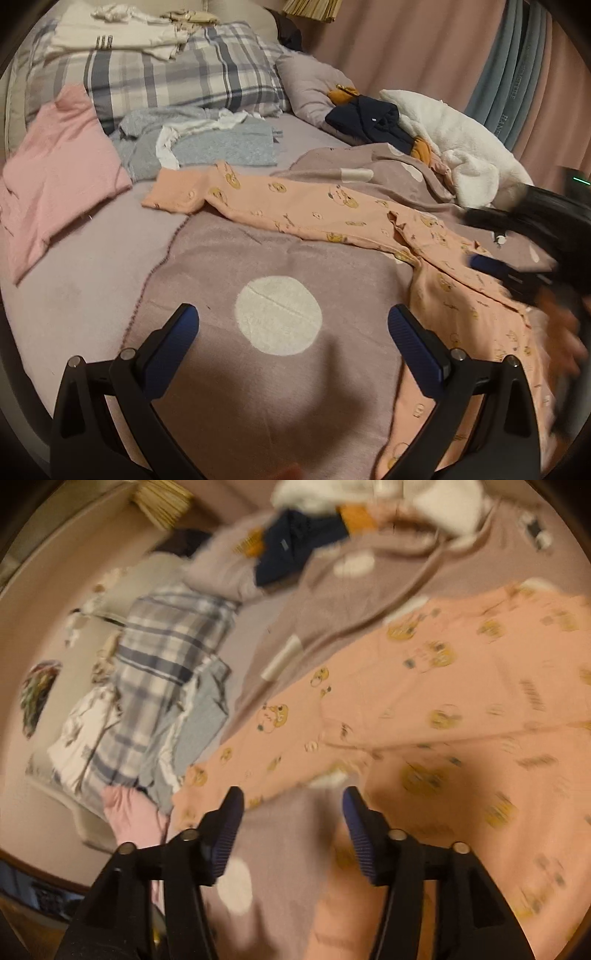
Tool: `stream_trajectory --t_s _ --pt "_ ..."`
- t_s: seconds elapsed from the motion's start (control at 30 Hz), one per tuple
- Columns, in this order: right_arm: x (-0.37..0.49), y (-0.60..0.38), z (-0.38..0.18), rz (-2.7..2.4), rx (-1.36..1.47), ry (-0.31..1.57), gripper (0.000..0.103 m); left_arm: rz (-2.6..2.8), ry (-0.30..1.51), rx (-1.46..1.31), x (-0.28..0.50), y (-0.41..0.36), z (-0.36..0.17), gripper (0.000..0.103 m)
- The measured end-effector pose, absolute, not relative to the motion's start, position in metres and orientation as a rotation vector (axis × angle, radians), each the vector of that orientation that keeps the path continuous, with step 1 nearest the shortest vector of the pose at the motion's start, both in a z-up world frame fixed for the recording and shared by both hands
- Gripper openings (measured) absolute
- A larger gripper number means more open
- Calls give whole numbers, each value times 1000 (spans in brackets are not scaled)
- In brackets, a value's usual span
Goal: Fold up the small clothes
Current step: 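Lift the sleeve and fold it across the garment body with the right gripper, then release the sleeve with the right gripper while the left gripper grasps the other sleeve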
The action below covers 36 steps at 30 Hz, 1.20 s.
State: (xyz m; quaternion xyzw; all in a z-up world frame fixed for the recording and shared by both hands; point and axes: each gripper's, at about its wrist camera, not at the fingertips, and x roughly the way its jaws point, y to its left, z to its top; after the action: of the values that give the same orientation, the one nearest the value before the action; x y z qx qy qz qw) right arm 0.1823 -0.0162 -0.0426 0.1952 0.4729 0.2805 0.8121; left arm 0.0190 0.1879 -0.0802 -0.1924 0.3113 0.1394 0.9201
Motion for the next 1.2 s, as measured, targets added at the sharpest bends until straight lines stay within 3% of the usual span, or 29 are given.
stream_trajectory --t_s 0.07,0.13,0.27,0.57,0.83,1.0,1.2 --pt "154 -33 -30 593 404 943 83 282 614 -379 20 188 -79 102" --pt "123 -51 -18 520 326 868 86 261 585 -388 20 191 -79 102" --pt "76 -73 -4 386 165 751 86 268 551 -444 24 204 -76 102" --pt "22 -106 -13 250 52 720 87 70 637 -610 50 261 -58 101" --pt "12 -135 -13 168 33 702 87 38 685 -719 67 300 -55 92" --pt "10 -145 -17 139 31 710 87 30 754 -707 75 312 -69 80" --pt "14 -142 -25 131 15 733 87 29 777 -846 71 329 -99 80"
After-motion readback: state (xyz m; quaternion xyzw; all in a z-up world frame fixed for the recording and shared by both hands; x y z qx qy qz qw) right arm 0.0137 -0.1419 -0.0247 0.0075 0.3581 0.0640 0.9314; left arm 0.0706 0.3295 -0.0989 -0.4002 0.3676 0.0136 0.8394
